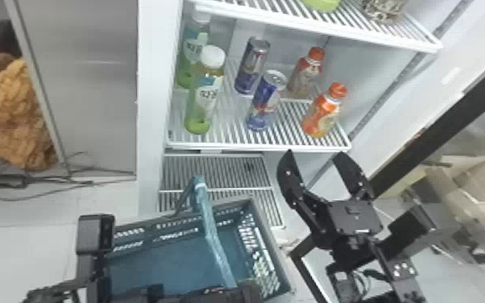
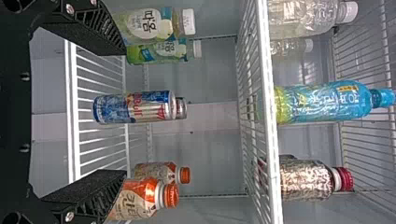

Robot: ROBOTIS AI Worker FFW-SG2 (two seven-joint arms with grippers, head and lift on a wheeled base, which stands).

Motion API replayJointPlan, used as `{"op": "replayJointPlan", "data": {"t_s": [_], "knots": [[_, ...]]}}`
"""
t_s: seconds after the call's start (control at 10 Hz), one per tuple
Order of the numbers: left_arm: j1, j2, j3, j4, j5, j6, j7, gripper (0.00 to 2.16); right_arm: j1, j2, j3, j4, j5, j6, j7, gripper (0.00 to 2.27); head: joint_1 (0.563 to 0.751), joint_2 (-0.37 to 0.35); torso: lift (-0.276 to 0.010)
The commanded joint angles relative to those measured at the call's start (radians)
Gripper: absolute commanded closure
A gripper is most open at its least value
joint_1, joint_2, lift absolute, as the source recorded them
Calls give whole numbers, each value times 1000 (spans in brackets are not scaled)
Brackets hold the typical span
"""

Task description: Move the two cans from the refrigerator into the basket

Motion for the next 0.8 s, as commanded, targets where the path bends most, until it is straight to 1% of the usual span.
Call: {"op": "replayJointPlan", "data": {"t_s": [0.0,0.4,0.7], "knots": [[0,0,0,0,2,1,0,1159,-2,0,0,4,3,0,0,91,695,-350,-276],[2,-2,0,0,2,1,1,1159,-9,0,-2,34,23,0,0,91,695,-350,-276],[2,-2,0,0,2,6,1,1159,-31,2,-2,63,37,-2,0,91,695,-350,-276]]}}
